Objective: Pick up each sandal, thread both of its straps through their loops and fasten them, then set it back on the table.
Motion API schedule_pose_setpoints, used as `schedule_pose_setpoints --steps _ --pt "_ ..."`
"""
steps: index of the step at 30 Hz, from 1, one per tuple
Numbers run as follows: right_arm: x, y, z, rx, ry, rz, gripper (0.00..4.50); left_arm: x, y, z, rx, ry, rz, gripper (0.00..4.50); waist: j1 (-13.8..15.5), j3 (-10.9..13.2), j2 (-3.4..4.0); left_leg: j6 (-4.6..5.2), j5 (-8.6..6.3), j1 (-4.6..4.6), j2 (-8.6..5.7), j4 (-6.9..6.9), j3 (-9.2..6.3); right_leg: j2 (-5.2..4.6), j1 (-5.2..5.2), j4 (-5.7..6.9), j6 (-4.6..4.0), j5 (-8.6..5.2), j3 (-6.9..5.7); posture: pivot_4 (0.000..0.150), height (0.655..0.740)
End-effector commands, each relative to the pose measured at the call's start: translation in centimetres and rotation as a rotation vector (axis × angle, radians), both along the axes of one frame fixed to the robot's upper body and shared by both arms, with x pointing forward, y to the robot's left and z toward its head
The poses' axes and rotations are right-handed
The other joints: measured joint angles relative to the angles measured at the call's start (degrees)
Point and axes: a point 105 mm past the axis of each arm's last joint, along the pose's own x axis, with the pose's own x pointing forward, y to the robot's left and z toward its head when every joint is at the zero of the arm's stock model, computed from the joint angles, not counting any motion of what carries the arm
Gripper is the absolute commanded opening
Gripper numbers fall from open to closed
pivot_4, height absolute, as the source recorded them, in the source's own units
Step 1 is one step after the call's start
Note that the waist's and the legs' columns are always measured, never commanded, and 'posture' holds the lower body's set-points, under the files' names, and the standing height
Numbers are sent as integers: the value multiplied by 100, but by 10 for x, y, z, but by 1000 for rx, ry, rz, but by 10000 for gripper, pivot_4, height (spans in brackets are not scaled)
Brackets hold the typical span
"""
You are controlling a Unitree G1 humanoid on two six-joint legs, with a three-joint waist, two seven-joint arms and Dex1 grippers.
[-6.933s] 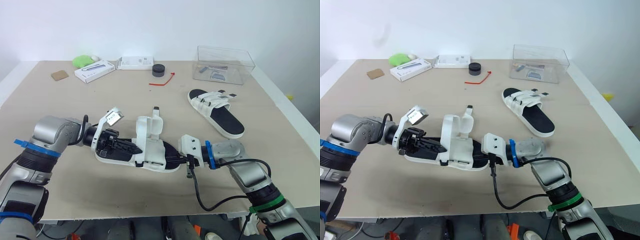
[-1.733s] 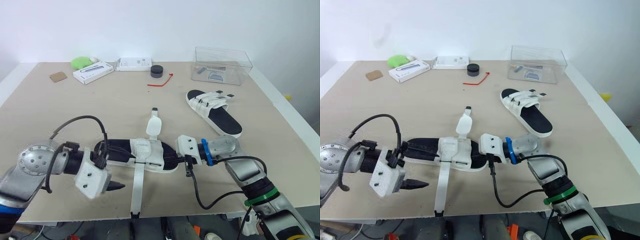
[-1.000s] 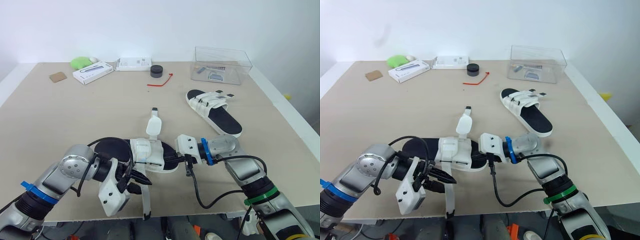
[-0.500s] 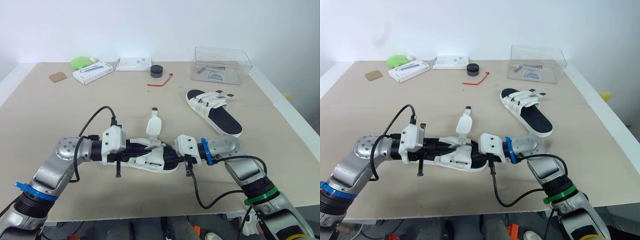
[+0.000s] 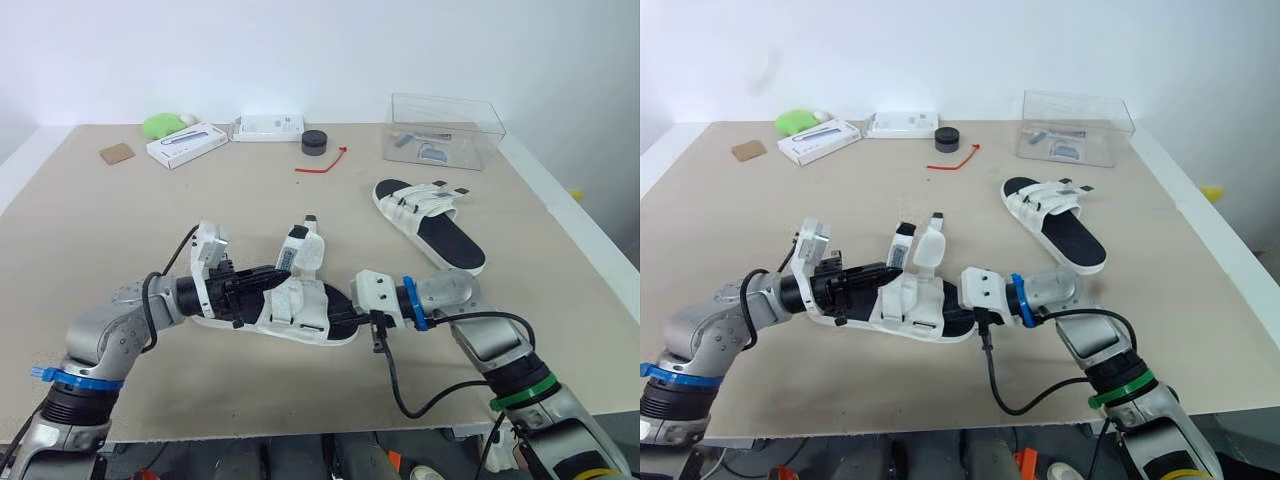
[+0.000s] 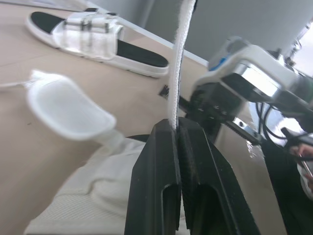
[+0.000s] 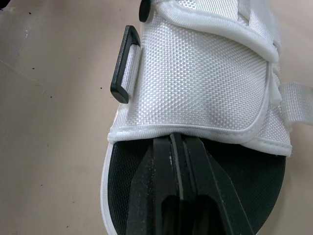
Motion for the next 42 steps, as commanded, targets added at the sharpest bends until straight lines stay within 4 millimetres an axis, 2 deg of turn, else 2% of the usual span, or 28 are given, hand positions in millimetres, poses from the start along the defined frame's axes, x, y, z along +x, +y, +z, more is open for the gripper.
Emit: schedule_pose_setpoints --steps 1,12,13,15,17,18,20,22,23,25,29,32,35,38,42 --pt "0 -6 -7 -42 5 -21 0 7 4 11 -9 -44 30 1396 0 0 0 0 0 0 0 0 0 0 0 0 0 0 1 1500 7400" --pt "-2 -8 -7 -38 8 -35 0 13 10 -5 65 -31 34 1396 0 0 0 0 0 0 -2 1 -2 -2 1 0 -2 -2 -1 1500 7400" --pt "-3 -8 -7 -38 9 -35 0 14 11 -7 74 -34 35 6620 0 0 0 0 0 0 -2 1 -2 -2 1 0 -2 -2 -1 1500 7400" --pt "-3 -8 -8 -37 11 -37 0 15 11 -8 77 -39 37 12658 1 0 0 0 0 -1 -2 1 -3 -2 1 0 -2 -2 -2 1500 7400" --pt "-4 -8 -7 -36 13 -39 0 17 11 -7 74 -37 38 21926 1 0 0 -1 0 -3 -3 1 -4 -3 1 0 -2 -2 -3 1500 7400" --pt "-4 -8 -7 -36 13 -40 0 18 12 -7 76 -38 40 23970 1 0 0 -1 0 -3 -3 1 -5 -3 1 0 -2 -2 -4 1500 7400" --pt "-4 -8 -7 -38 14 -41 0 20 13 -7 83 -52 50 32263 1 0 0 -1 0 -5 -5 1 -7 -5 1 -1 -1 -2 -5 1500 7400" --pt "-4 -9 -7 -39 15 -42 0 24 16 -5 99 -78 64 37599 1 0 0 -1 -1 -5 -6 1 -7 -6 1 -1 2 -1 -5 1500 7400" --pt "-4 -9 -7 -40 15 -42 0 26 18 -3 110 -93 70 42792 1 0 0 -1 -1 -5 -6 1 -8 -6 1 -1 2 -1 -6 1500 7400" --pt "-4 -8 -7 -41 14 -41 0 32 25 2 131 -130 98 44549 2 0 0 -1 -1 -7 -6 1 -13 -6 1 -1 0 -2 -12 1500 7400" --pt "-2 -8 -6 -41 13 -43 0 44 33 18 138 -213 145 44549 3 0 0 -1 -1 -8 -6 1 -12 -6 1 -2 1 -2 -12 1500 7400" --pt "-1 -7 -6 -40 10 -43 0 42 24 31 99 -248 123 44549 2 0 -1 -1 -1 -9 -6 1 -13 -7 1 -2 1 -1 -12 1500 7400" --pt "-1 -7 -6 -38 9 -43 0 35 12 28 87 -226 63 44549 2 0 -2 -1 -1 -9 -7 1 -11 -8 1 -2 3 -1 -10 1500 7400" --pt "-1 -7 -6 -40 9 -41 0 31 1 10 114 -160 -3 37222 2 0 -2 -1 -1 -9 -7 1 -12 -8 1 -2 4 0 -10 1500 7400" --pt "-1 -6 -7 -42 8 -39 0 34 3 5 40 17 -34 18055 1 0 -2 -1 -1 -9 -6 2 -13 -5 1 -2 5 -1 -11 1500 7400"
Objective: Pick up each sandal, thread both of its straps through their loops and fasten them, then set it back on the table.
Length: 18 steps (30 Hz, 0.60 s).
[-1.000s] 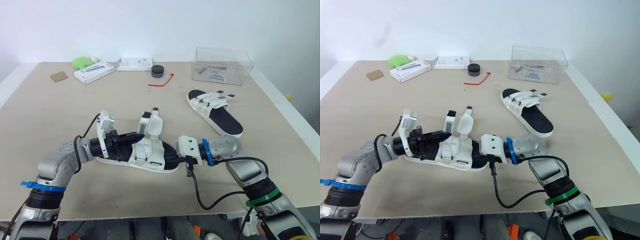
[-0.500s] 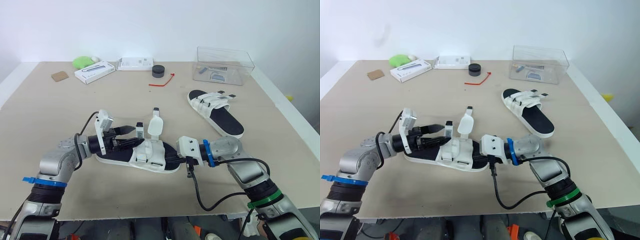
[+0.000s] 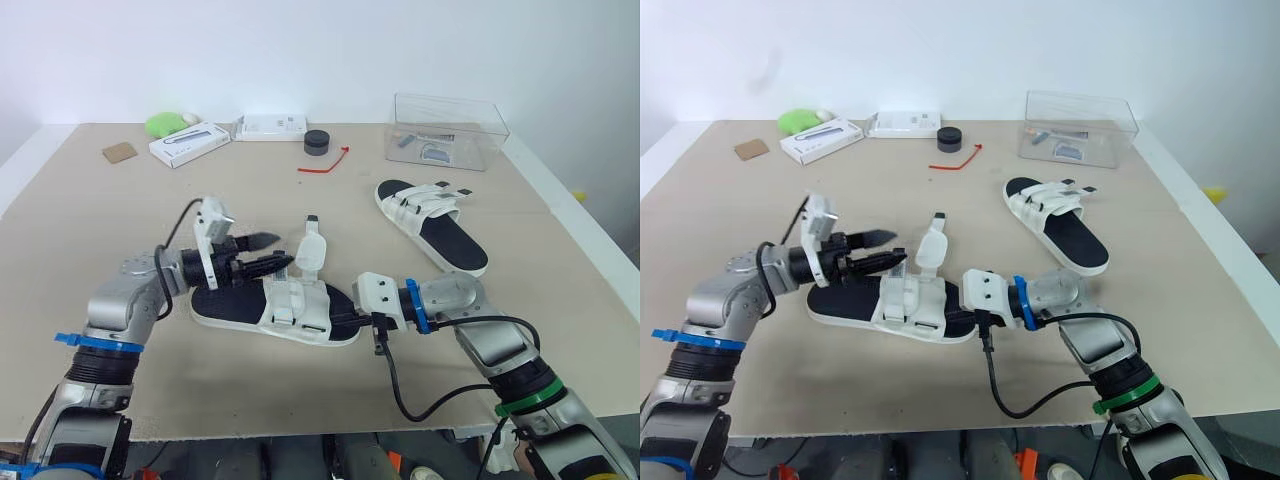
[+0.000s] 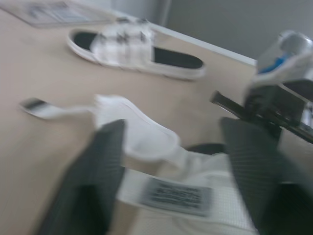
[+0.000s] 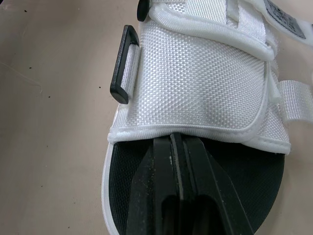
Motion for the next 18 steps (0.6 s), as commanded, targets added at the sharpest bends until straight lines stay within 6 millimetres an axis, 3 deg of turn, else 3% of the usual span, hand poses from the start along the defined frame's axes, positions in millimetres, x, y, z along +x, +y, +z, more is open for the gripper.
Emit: schedule_pose_setpoints --steps 1,4,18 --pt "2 -4 -7 -39 12 -11 0 3 6 3 -65 135 -31 13513 -1 0 0 0 0 0 1 0 0 1 0 0 0 0 -1 1500 7400" --pt "2 -5 -7 -41 10 -12 0 7 11 1 -87 230 -35 489 -2 0 0 0 0 0 1 0 -4 4 0 0 0 -1 -5 1500 7400" --pt "-1 -7 -8 -43 9 -22 0 11 6 -29 52 362 -82 489 -2 0 -1 0 0 -2 0 0 -5 3 0 0 -2 -2 -3 1500 7400"
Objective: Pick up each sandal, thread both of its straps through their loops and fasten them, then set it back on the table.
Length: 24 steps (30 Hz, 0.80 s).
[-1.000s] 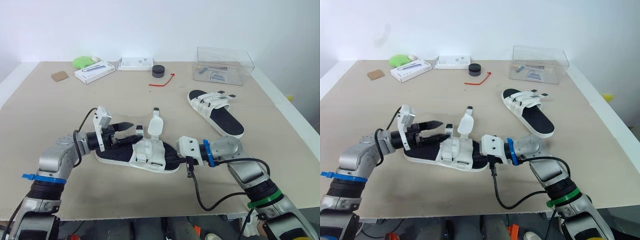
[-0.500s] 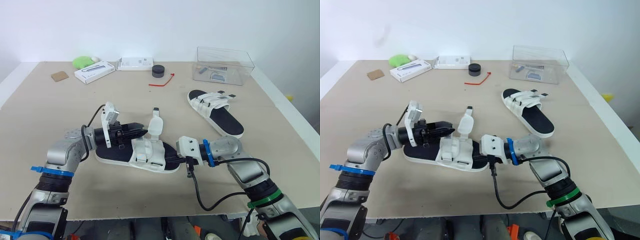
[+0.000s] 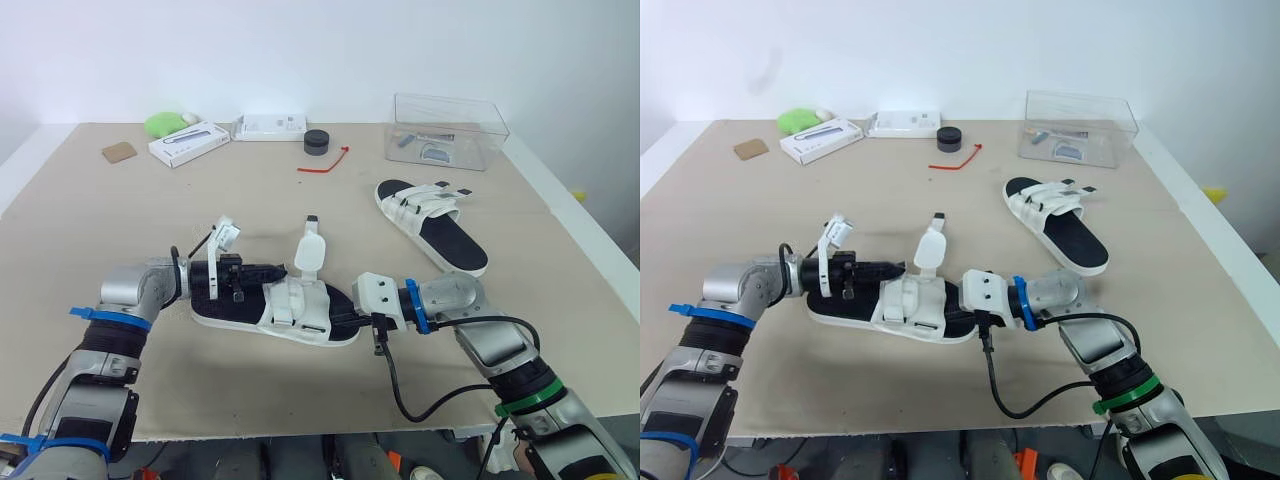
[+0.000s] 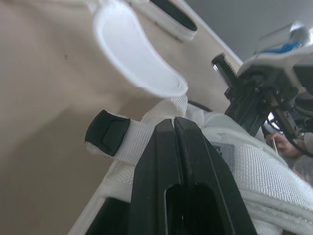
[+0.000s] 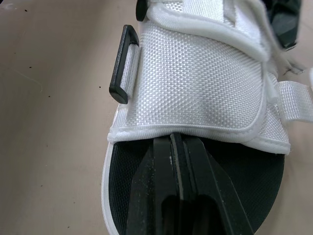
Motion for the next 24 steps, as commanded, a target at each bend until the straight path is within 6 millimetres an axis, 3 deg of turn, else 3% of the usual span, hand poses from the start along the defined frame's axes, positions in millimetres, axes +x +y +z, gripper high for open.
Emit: schedule_pose_setpoints --steps 1,7,12,16,21,24 --pt "-1 -7 -8 -42 12 -23 0 0 -2 1 25 -3 -24 489 0 0 0 0 0 0 -1 0 0 0 0 0 0 0 0 1500 7400" --pt "-2 -7 -9 -41 13 -23 0 10 4 2 50 -35 23 489 0 0 0 0 0 0 -1 0 -1 -1 1 0 0 0 -1 1500 7400" --pt "-1 -6 -9 -40 7 -21 0 36 16 37 -57 -31 157 489 3 10 -18 0 0 -4 0 4 -5 1 0 0 1 1 -6 1500 7400" --pt "0 -6 -9 -39 5 -21 0 43 12 53 -164 51 204 15930 1 9 -18 1 -1 -6 0 4 -6 0 0 0 2 1 -6 1500 7400" --pt "1 -5 -10 -45 -2 -12 0 37 1 34 -64 121 168 36314 -2 9 -18 2 -5 -6 -2 4 -4 -3 0 0 -3 4 -3 1500 7400" --pt "2 -4 -10 -45 -5 -9 0 38 -4 23 -2 133 160 44308 -1 9 -19 1 -4 -6 -3 4 -4 -3 0 0 -2 4 -3 1500 7400"
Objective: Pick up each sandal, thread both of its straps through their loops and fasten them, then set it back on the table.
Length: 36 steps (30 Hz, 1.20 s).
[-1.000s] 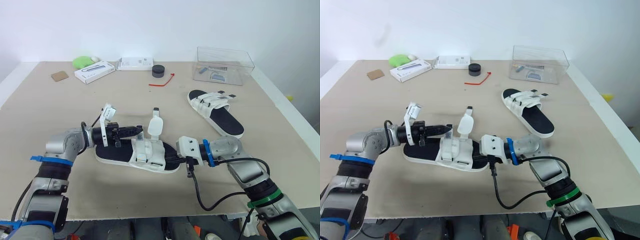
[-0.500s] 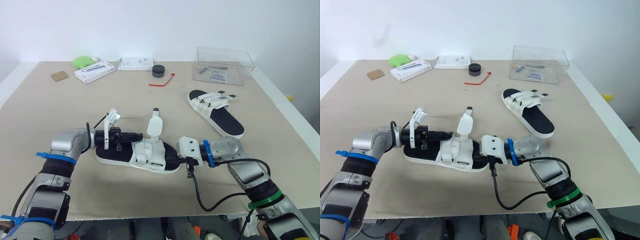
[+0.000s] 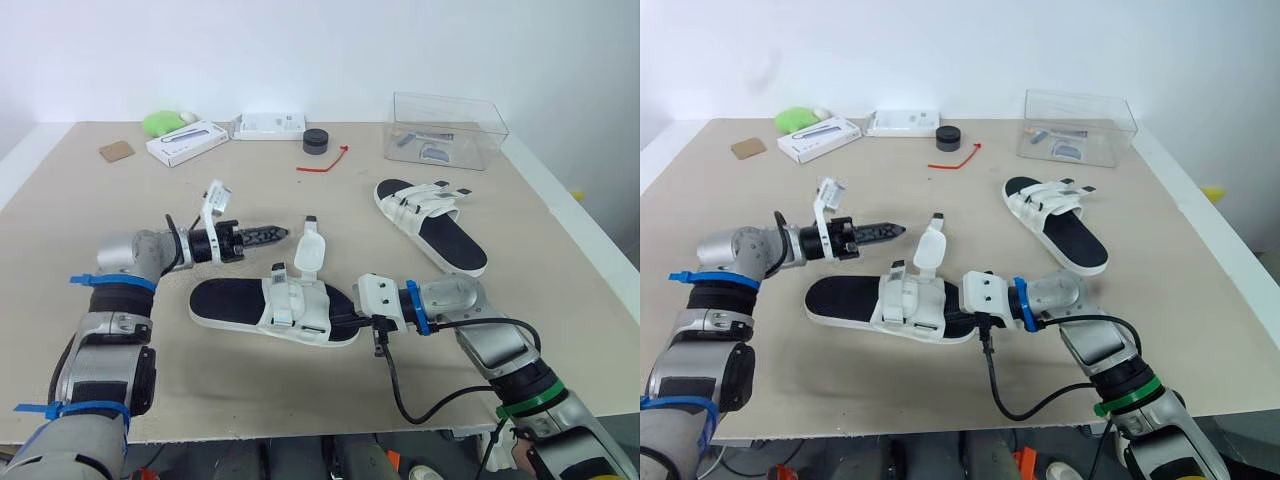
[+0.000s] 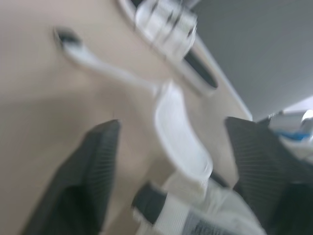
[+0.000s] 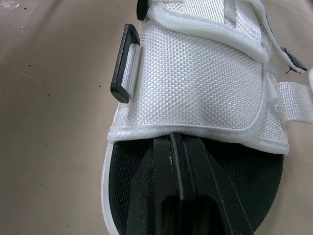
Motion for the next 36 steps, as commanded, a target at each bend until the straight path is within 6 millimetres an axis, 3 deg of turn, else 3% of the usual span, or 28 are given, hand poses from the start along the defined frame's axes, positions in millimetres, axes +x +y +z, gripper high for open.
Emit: schedule_pose_setpoints --steps 1,8,17,27,36 --pt "3 -4 -10 -45 15 -19 0 3 -8 -1 44 -10 -21 44308 0 0 0 0 0 0 0 0 0 0 0 0 0 0 1 1500 7400" --pt "4 -1 -9 -39 11 -16 0 15 -34 -2 44 0 -56 44308 1 0 -1 -1 2 1 -1 4 1 4 0 0 5 2 1 1500 7400" --pt "3 -4 -9 -32 9 -44 0 22 -68 11 -16 3 -119 44308 -11 0 -1 -1 2 1 -7 3 -1 17 -1 0 3 1 3 1500 7400" --pt "1 -3 -9 -26 7 -63 0 44 -71 37 -84 -87 -6 44308 -20 1 -3 -1 1 0 -6 3 -1 17 -1 0 5 2 4 1500 7400" --pt "3 -3 -9 -28 2 -63 0 43 -78 43 -123 -123 -30 44308 -22 1 -4 -1 2 0 -7 3 0 17 -1 0 6 3 5 1500 7400"
